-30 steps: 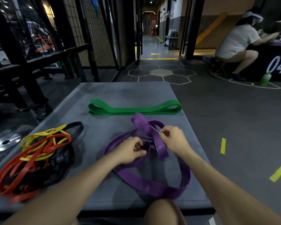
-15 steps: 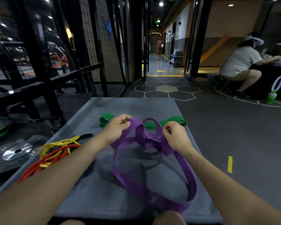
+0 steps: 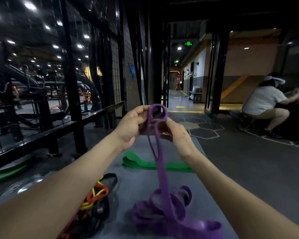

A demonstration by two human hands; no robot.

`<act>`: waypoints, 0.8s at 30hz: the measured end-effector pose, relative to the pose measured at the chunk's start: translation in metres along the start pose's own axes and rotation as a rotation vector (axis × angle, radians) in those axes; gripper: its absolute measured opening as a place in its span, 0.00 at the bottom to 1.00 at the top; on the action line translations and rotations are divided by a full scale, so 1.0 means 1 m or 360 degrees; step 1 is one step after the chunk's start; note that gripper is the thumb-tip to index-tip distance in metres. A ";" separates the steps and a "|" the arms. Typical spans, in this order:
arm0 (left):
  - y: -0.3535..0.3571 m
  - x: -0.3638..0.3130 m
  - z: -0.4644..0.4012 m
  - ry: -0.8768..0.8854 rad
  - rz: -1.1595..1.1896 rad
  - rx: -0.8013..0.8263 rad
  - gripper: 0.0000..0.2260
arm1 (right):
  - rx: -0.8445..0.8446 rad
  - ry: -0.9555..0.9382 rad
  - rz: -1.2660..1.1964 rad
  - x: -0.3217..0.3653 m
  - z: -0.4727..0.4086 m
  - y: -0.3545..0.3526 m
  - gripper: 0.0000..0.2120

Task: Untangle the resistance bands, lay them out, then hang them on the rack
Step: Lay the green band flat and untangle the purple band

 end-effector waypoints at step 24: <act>-0.024 -0.026 0.008 -0.0124 -0.0283 0.0098 0.07 | -0.0072 -0.0218 -0.0172 0.083 -0.064 -0.002 0.06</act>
Point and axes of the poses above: each hand's wrist, its own z-axis away from the middle knuckle, its own y-axis out of the palm, x = y × z, the point moved 9 cm from there along -z, towards the middle knuckle, and after that the axes turned 15 degrees about x, right-handed, at the moved point
